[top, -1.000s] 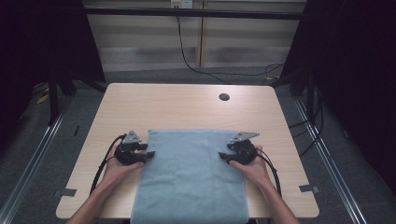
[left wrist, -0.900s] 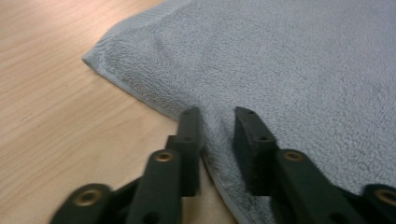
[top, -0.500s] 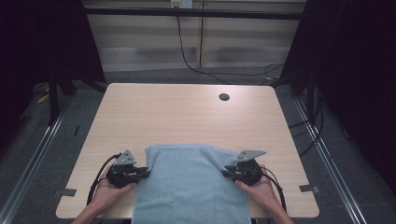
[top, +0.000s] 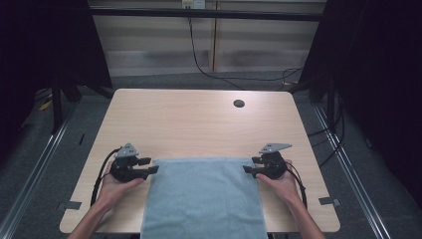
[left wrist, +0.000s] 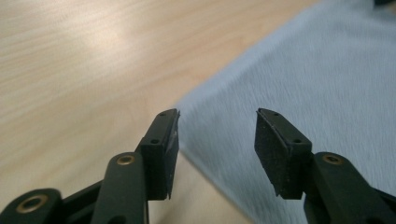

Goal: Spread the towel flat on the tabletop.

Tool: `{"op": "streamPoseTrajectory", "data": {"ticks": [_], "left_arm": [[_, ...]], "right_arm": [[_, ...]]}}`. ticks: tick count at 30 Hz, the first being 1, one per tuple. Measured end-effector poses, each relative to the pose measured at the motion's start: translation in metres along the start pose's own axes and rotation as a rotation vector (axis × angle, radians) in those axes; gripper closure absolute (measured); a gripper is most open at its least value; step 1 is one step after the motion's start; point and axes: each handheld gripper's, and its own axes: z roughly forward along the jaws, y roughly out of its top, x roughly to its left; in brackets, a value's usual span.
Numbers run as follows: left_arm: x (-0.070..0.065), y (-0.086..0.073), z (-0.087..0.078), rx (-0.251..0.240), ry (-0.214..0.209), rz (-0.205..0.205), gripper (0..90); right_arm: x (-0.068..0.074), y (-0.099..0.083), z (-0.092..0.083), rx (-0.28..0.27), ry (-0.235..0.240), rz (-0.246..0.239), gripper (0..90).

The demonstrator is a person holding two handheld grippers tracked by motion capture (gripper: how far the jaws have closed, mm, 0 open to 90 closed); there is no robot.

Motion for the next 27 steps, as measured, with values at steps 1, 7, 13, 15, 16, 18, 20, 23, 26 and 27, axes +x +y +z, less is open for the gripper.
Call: {"op": "streamPoseTrajectory", "data": {"ticks": [1,7,13,15,16,18,20,23,26,27], "left_arm": [[0.002,0.004,0.004,0.008,0.007,0.004,48.0],[0.013,0.002,0.008,-0.009,0.031,-0.031,41.7],[0.007,-0.003,0.018,0.027,0.006,0.004,36.6],[0.005,-0.003,0.021,0.044,0.008,0.026,35.7],[0.004,-0.004,0.023,0.053,0.002,0.028,35.3],[0.002,-0.005,0.024,0.056,0.008,0.037,33.7],[0.001,-0.007,0.025,0.066,0.008,0.053,33.3],[-0.001,-0.008,0.025,0.069,0.02,0.068,32.3],[-0.001,-0.008,0.026,0.055,0.015,0.056,33.7],[-0.001,-0.009,0.026,0.049,0.012,0.046,35.5]], "right_arm": [[-0.002,0.001,0.003,0.012,-0.014,-0.002,40.5],[-0.005,0.0,0.013,0.011,-0.024,-0.011,37.1],[0.002,-0.001,0.013,0.004,-0.034,-0.038,43.9],[0.005,-0.002,0.012,-0.001,-0.017,-0.051,56.3],[0.006,-0.002,0.012,-0.007,-0.006,-0.057,60.7],[0.008,-0.003,0.012,-0.013,0.007,-0.056,68.9],[0.008,-0.004,0.012,-0.022,0.036,-0.046,80.6],[0.009,-0.003,0.013,-0.019,0.043,-0.044,84.4],[0.009,-0.003,0.013,-0.017,0.044,-0.033,84.7],[0.009,-0.003,0.013,-0.018,0.046,-0.033,84.7]]}}
